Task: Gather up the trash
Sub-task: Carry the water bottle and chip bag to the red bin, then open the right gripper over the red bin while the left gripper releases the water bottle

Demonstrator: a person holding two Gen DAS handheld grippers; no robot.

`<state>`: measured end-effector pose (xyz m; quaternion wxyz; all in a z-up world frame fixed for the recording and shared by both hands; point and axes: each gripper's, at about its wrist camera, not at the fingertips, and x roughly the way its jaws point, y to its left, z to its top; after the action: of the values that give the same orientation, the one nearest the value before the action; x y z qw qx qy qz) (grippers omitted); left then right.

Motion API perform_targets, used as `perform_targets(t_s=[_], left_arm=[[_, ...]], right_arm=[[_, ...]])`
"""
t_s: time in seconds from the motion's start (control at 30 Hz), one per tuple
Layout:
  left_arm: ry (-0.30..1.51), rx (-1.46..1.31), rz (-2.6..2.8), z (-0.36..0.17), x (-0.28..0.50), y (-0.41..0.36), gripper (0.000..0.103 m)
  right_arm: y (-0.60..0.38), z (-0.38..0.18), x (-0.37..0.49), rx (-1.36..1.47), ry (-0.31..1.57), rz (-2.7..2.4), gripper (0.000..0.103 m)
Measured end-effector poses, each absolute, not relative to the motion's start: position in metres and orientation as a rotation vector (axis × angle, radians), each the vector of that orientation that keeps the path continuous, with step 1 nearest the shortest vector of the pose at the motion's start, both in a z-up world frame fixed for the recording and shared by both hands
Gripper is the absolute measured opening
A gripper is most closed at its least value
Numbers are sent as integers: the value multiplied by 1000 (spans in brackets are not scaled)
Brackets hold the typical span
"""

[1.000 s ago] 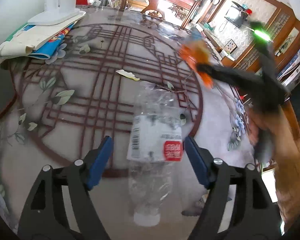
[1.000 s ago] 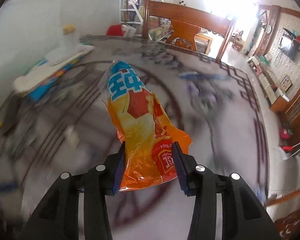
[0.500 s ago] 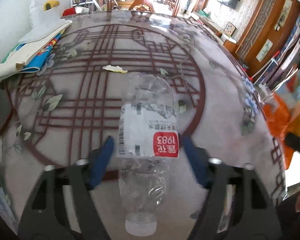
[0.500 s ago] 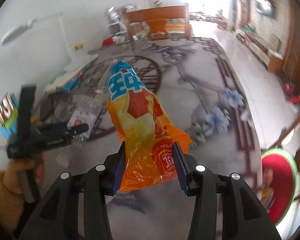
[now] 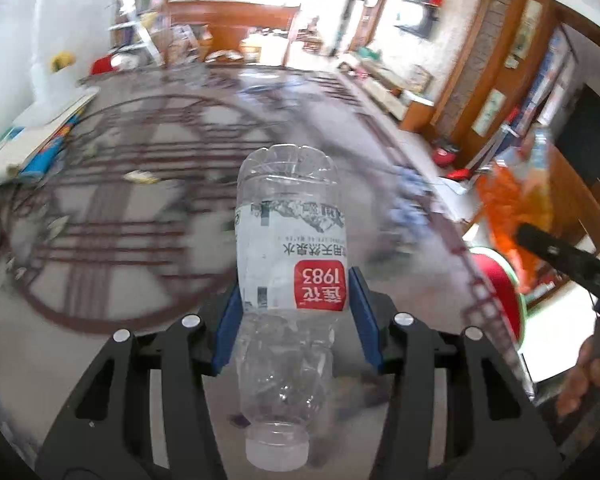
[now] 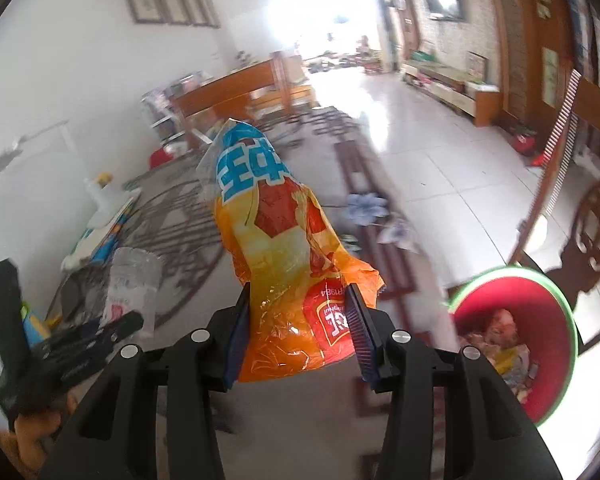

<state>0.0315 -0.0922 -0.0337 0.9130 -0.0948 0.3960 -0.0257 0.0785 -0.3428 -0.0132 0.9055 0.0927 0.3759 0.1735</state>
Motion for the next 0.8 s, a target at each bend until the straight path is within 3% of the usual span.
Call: perform_targets(t_s=[0.3,0.8], left_arm=[[808,-178,-196,-14,47,-181,48],[885,-157,-421,-25,82,-303,49]], right_arm=[[-437,-24,73,387,779,208,44],[-530,-34,70,626,768,39,46]])
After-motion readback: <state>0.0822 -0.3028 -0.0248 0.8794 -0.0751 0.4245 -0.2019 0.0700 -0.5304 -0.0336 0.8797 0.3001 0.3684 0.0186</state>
